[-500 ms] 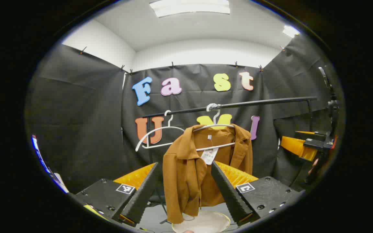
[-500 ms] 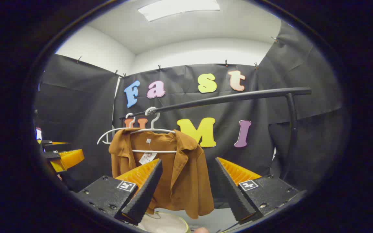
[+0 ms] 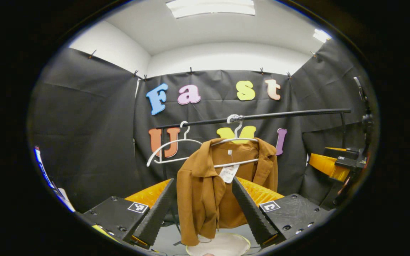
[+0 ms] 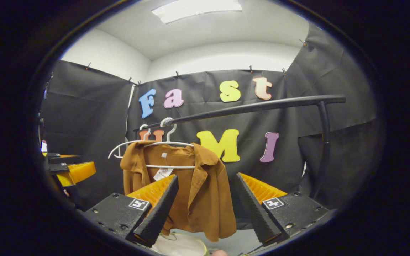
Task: Grasp the clothes on the hanger with both hands and then place them into the laundry hamper below.
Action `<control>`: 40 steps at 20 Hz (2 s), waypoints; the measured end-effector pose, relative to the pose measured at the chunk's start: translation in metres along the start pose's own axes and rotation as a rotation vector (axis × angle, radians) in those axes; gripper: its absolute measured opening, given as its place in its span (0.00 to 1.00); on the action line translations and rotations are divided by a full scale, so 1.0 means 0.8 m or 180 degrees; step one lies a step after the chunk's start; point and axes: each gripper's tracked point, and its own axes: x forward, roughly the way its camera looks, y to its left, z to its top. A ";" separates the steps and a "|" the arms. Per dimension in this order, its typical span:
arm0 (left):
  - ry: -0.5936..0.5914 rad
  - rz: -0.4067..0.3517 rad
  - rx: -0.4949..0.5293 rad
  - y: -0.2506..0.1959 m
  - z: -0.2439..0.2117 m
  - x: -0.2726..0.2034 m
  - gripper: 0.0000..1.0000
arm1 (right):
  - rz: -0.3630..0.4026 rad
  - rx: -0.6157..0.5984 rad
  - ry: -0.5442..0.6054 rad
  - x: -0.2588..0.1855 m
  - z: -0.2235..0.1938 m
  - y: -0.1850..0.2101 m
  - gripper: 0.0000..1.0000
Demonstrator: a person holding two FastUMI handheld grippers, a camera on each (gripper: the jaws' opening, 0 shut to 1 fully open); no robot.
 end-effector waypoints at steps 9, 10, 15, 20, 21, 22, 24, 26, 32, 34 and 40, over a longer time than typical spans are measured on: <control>-0.0056 -0.0088 -0.0043 -0.006 0.011 0.027 1.00 | -0.0111 0.0024 -0.0013 0.014 -0.002 -0.015 0.99; -0.0048 -0.0097 -0.0038 -0.008 0.010 0.032 1.00 | -0.0116 0.0030 0.0012 0.017 -0.006 -0.016 1.00; 0.0065 -0.0204 -0.0107 -0.022 -0.006 0.049 1.00 | -0.0100 0.0070 0.0198 0.046 -0.032 -0.013 0.99; 0.0186 -0.0265 -0.0106 -0.035 -0.022 0.071 1.00 | -0.0011 0.0148 0.0348 0.082 -0.058 -0.004 0.99; 0.0203 -0.0273 -0.0095 -0.038 -0.026 0.075 1.00 | 0.0019 0.0159 0.0377 0.090 -0.063 -0.003 0.99; 0.0215 -0.0280 -0.0096 -0.040 -0.028 0.081 1.00 | 0.0026 0.0173 0.0397 0.098 -0.066 -0.001 0.99; 0.0218 -0.0291 -0.0136 -0.045 -0.034 0.092 1.00 | 0.0039 0.0212 0.0446 0.116 -0.075 -0.002 1.00; 0.0251 -0.0298 -0.0171 -0.051 -0.041 0.103 1.00 | 0.0088 0.0269 0.0517 0.135 -0.086 0.003 1.00; 0.0378 -0.0289 -0.0247 -0.056 -0.073 0.133 1.00 | 0.0254 0.0357 0.0694 0.175 -0.121 0.023 1.00; 0.0397 -0.0328 -0.0307 -0.059 -0.078 0.141 0.94 | 0.0291 0.0390 0.0715 0.188 -0.125 0.026 1.00; 0.0549 -0.0302 -0.0508 -0.055 -0.105 0.181 0.97 | 0.0395 0.0549 0.0871 0.223 -0.145 0.030 0.98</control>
